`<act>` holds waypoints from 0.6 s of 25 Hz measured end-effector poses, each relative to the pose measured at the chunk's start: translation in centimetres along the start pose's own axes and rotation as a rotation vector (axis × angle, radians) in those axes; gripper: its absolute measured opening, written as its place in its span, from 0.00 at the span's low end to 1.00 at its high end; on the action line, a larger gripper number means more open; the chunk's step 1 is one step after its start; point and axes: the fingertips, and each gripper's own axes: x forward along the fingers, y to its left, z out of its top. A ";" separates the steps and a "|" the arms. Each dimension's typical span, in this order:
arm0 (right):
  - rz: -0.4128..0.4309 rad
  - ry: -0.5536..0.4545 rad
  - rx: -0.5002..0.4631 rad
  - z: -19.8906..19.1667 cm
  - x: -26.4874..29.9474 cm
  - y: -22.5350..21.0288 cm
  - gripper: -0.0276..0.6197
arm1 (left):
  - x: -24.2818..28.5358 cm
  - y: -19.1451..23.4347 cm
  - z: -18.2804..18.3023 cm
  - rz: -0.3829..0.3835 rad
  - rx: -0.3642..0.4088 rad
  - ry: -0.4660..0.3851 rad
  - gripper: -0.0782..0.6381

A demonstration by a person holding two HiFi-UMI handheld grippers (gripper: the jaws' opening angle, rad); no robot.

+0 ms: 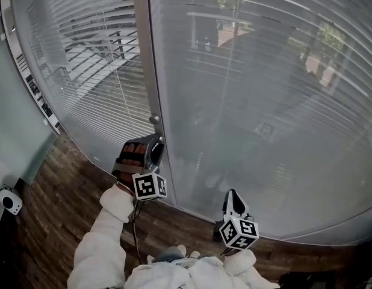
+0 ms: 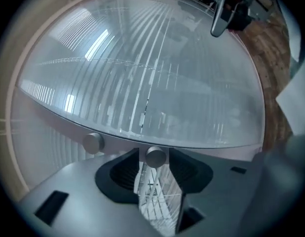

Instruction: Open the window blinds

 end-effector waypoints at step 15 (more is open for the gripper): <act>-0.012 -0.008 0.004 0.3 0.6 -0.7 0.06 | 1.0 0.1 -0.9 -0.004 -0.320 0.009 0.28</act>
